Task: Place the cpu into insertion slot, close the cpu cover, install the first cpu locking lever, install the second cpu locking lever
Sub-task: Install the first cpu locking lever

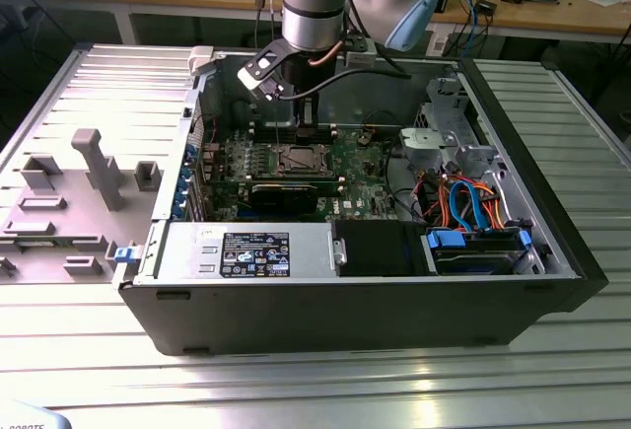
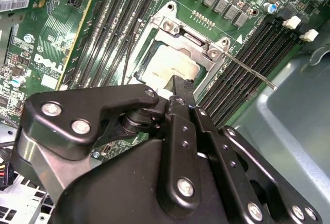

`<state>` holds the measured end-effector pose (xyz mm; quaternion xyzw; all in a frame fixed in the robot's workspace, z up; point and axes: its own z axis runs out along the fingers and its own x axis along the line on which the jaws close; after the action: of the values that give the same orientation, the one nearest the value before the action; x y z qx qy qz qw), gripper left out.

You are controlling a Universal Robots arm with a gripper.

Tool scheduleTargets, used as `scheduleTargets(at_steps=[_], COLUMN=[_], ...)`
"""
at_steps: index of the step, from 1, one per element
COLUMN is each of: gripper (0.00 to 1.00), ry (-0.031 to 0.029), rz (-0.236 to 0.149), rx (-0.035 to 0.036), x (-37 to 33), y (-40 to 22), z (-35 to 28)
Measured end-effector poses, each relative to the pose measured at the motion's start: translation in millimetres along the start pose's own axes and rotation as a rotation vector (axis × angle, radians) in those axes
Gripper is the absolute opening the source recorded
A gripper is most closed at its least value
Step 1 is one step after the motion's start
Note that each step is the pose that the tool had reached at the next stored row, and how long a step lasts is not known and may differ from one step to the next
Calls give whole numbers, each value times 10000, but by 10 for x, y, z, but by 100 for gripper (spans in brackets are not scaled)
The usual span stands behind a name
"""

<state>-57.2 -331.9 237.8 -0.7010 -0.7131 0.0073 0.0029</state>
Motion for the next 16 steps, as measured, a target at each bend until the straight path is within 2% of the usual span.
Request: scheduleTargets(at_steps=[9,16], gripper=[11,11], ry=[0,0], rz=[1,1], rx=[0,0], x=[0,-1], y=[0,-1], z=[-2,-71])
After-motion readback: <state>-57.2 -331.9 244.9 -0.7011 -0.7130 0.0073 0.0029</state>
